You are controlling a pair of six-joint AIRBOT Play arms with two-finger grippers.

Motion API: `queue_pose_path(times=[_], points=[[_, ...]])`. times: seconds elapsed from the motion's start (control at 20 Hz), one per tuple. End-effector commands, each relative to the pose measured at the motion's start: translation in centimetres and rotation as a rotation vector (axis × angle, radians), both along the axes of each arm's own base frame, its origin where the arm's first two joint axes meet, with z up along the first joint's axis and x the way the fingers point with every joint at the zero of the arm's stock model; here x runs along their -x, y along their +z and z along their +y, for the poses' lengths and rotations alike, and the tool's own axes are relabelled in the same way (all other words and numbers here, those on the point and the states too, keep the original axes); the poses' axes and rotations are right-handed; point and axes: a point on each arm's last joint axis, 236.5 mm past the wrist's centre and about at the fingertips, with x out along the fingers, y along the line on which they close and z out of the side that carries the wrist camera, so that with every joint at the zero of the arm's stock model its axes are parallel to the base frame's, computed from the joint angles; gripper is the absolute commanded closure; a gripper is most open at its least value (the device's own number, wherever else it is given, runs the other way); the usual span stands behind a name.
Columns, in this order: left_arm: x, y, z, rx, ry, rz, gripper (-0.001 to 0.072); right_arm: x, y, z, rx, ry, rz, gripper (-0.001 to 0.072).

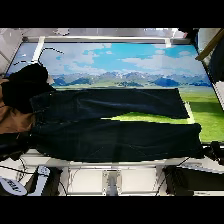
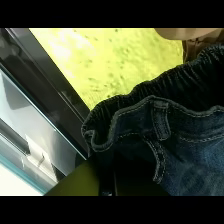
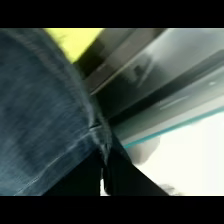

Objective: Fold the clothes and pants, and hang the long-sleeved shirts on hangers.

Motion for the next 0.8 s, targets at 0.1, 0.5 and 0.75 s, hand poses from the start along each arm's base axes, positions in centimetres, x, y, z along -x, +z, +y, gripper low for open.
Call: queue_pose_path(times=[0.1, 0.5, 0.75], points=[[-1.5, 4.2, 1.9, -0.048, -0.036, -0.046, 0.0687, -2.7, 5.8, -1.2, -0.017, 0.012, -0.132, 0.0687], [-13.9, 15.7, 1.8, -0.163, -0.158, -0.297, 0.0688, -19.0, 9.3, 1.0, 0.08, 0.004, -0.376, 0.0689], [-22.1, 16.9, 4.7, -0.15, -0.126, -0.33, 0.0688, -30.2, 12.7, 1.3, 0.284, -0.055, -0.489, 0.069]])
